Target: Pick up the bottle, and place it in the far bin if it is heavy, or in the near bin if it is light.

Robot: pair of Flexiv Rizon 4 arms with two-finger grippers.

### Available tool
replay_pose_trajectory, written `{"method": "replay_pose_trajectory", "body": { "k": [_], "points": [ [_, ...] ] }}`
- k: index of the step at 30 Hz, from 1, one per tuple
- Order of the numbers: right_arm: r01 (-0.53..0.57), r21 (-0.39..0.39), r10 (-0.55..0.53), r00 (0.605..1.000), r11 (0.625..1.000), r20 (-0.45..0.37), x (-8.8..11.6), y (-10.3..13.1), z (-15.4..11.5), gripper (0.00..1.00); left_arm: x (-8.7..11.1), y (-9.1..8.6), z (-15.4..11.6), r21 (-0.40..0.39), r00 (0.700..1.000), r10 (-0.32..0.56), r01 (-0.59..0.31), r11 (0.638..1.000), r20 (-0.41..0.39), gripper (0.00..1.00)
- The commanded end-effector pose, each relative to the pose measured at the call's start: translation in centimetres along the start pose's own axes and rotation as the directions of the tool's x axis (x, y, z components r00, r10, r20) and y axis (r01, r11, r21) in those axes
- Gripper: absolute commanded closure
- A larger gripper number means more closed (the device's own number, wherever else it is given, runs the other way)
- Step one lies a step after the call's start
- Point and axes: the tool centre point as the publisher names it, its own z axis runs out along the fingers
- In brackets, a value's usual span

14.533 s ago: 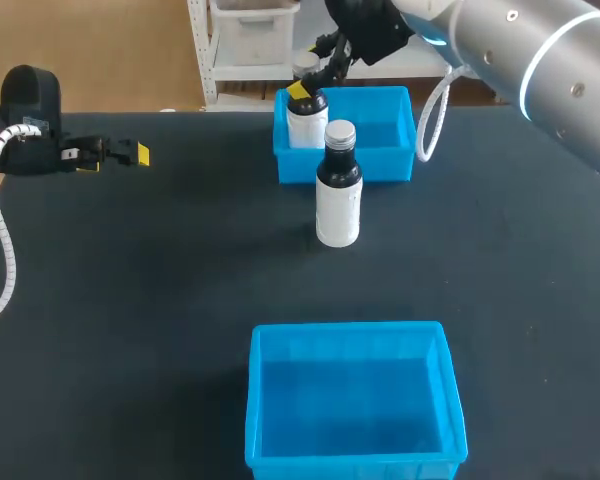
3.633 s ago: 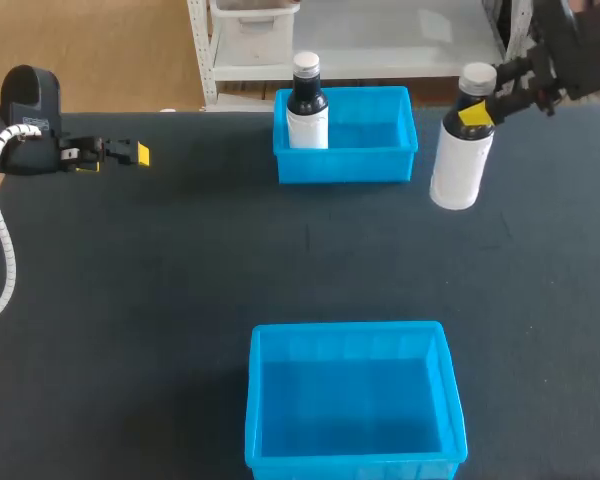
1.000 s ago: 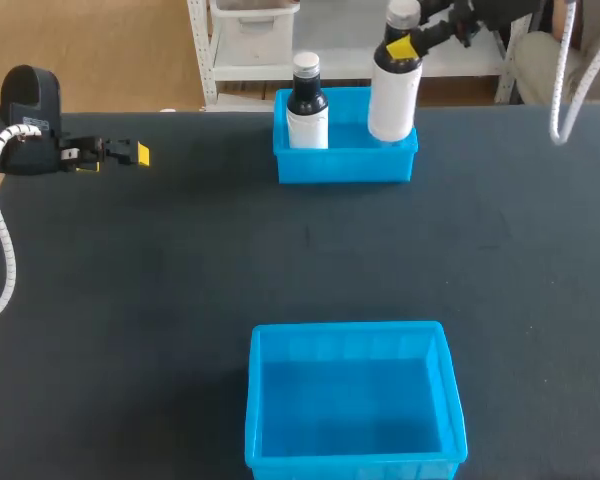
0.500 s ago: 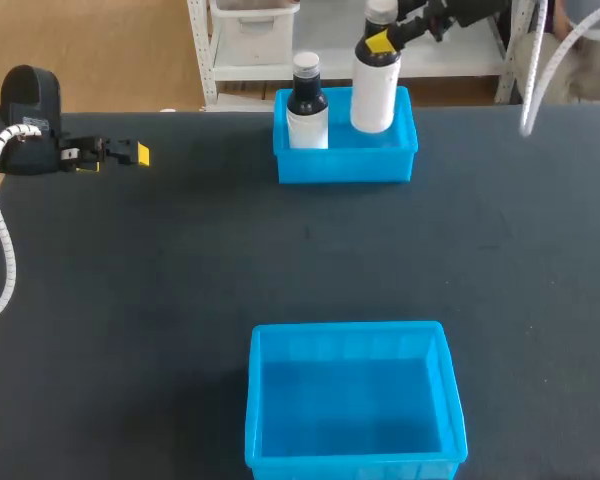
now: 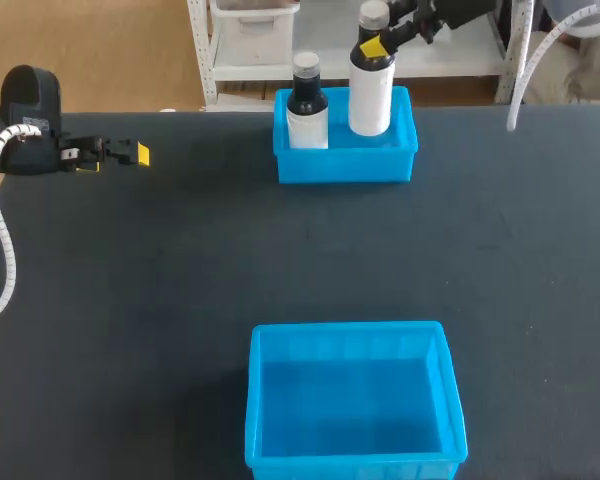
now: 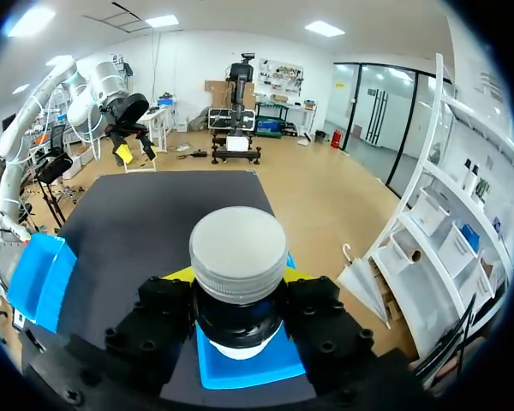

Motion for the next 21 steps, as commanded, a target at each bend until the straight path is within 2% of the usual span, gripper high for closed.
{"method": "replay_pose_trajectory", "body": {
  "k": [1,8,21],
  "points": [
    [-0.008,-0.012,0.008,1.0,1.0,0.001,0.5,-0.5,0.3,1.0,0.0,0.0,0.0,0.0,1.0,0.0,0.0,1.0,0.0,0.0],
    [-0.029,-0.01,0.029,1.0,1.0,-0.001,1.7,-0.8,0.6,1.0,0.0,0.0,0.0,0.0,1.0,0.0,0.0,1.0,0.0,0.0],
    [-0.058,-0.019,0.058,0.998,0.998,0.0,2.8,-0.9,1.7,1.0,0.0,0.0,0.0,0.0,1.0,0.0,0.0,1.0,0.0,0.0]
  ]
}}
